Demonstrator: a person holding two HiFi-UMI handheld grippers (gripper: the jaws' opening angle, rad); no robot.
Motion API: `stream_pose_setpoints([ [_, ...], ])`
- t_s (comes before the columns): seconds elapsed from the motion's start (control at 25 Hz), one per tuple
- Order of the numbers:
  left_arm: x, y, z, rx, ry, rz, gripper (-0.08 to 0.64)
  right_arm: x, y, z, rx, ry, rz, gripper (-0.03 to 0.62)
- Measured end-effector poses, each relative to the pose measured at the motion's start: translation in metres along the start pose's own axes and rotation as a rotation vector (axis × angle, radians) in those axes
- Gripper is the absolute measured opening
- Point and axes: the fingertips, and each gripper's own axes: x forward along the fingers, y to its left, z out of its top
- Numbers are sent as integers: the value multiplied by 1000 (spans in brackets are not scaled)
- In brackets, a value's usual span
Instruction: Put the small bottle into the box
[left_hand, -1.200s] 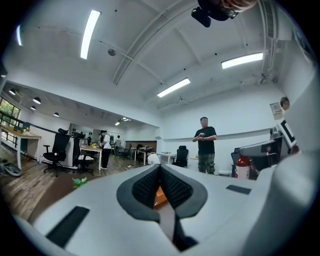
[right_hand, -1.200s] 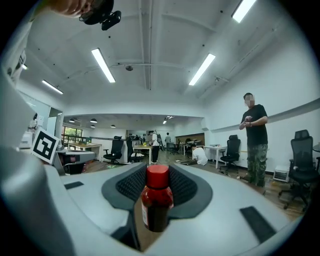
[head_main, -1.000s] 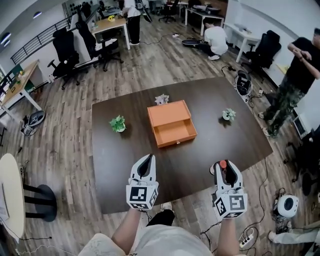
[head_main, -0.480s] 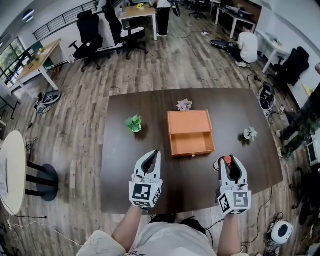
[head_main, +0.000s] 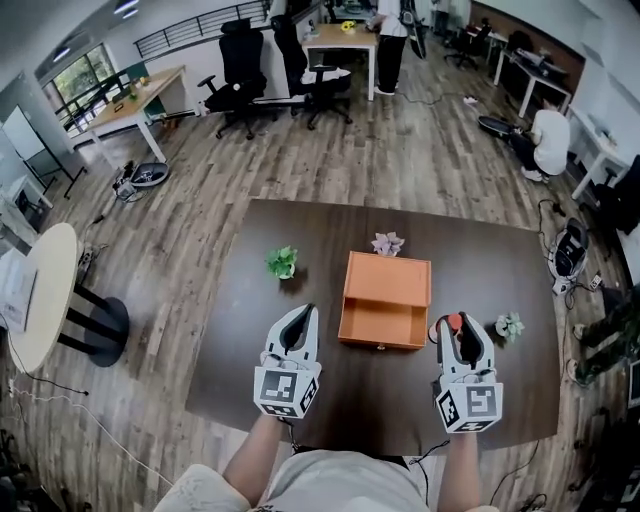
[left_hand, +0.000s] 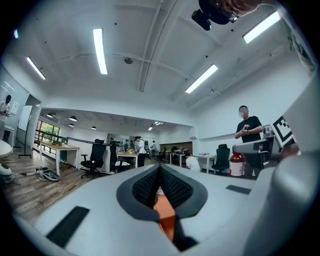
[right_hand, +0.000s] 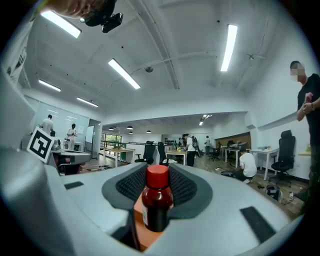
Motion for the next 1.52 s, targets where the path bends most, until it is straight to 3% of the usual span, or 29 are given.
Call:
stream_pose_setpoints([
  [0.28, 16, -18, 6, 27, -22, 97, 2, 21, -39, -6, 24, -13, 73, 137],
  [0.6, 14, -16, -2, 24, -3, 149, 2, 42, -35, -18, 45, 6, 136, 135],
  [1.08, -14, 3, -24, -4, 30, 202, 2, 68, 21, -47, 30, 70, 252, 136],
  [1.52, -56, 19, -60, -43, 109, 255, 2, 104, 78, -127, -24, 248, 347, 137],
])
